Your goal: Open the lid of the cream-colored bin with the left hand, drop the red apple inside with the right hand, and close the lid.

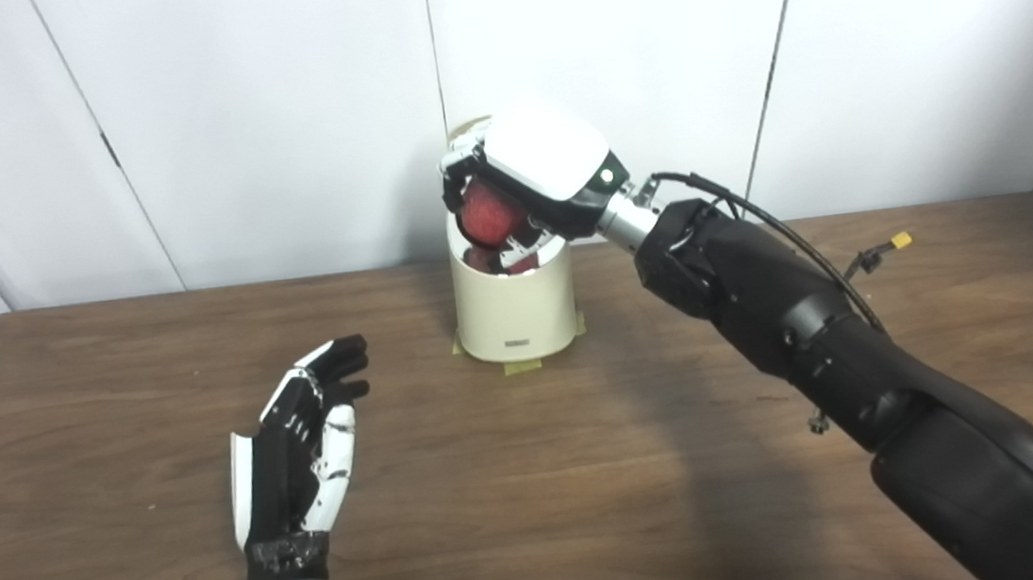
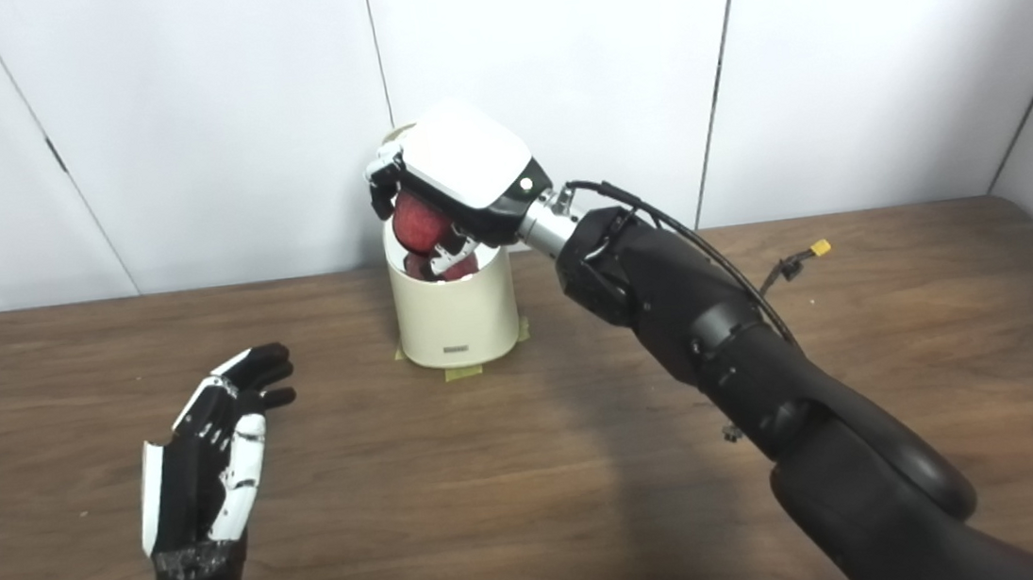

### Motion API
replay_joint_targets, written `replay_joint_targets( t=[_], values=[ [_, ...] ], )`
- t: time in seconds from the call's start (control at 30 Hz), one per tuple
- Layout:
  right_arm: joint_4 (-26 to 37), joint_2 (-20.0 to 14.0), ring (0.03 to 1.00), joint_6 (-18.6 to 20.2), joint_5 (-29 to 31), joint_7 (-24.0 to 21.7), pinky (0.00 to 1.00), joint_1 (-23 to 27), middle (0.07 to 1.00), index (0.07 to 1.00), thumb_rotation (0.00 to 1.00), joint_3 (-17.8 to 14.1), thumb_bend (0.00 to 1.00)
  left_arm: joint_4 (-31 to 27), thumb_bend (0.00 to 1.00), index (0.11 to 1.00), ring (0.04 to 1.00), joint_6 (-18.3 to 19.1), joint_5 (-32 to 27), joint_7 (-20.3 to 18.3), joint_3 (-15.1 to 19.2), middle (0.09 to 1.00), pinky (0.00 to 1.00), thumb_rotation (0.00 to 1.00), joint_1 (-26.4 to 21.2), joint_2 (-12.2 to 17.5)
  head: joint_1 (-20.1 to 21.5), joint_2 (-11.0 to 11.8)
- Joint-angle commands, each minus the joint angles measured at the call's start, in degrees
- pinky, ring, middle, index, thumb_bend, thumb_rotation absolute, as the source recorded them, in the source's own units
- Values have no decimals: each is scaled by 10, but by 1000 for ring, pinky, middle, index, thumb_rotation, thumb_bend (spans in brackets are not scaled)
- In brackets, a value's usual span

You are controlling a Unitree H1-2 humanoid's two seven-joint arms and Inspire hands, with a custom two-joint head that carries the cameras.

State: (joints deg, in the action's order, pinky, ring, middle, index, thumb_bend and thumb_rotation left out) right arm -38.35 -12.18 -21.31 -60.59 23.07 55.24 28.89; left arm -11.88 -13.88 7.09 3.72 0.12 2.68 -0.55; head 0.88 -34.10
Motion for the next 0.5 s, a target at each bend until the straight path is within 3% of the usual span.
replay_joint_targets(
  t=[0.0, 0.13, 0.2, 0.27, 0.47],
  values=[
    [22, -7, 464, 31, 6, -4, 393, 32, 565, 460, 0, -11, 511, -15, 194, 740, 771, -12, 0, 0, -3, 775, 706, 609, -7, -2, 1, -1],
    [42, -12, 504, 51, 13, -38, 411, 26, 560, 464, 5, -11, 515, -13, 198, 739, 772, -16, -2, 0, -3, 776, 705, 591, -7, -3, 1, 0],
    [49, -13, 519, 55, 16, -47, 424, 23, 588, 482, 111, -12, 517, -12, 197, 737, 768, -18, -3, 0, -3, 773, 697, 590, -8, -2, 0, 0],
    [53, -15, 533, 54, 18, -49, 438, 21, 601, 487, 143, -12, 518, -12, 202, 737, 771, -15, -4, -1, -3, 774, 704, 588, -8, -2, 1, 0],
    [57, -18, 551, 48, 23, -51, 457, 18, 615, 489, 153, -13, 518, -12, 195, 735, 769, -14, 2, 1, -3, 771, 704, 587, -8, -3, 1, 0]
  ],
)
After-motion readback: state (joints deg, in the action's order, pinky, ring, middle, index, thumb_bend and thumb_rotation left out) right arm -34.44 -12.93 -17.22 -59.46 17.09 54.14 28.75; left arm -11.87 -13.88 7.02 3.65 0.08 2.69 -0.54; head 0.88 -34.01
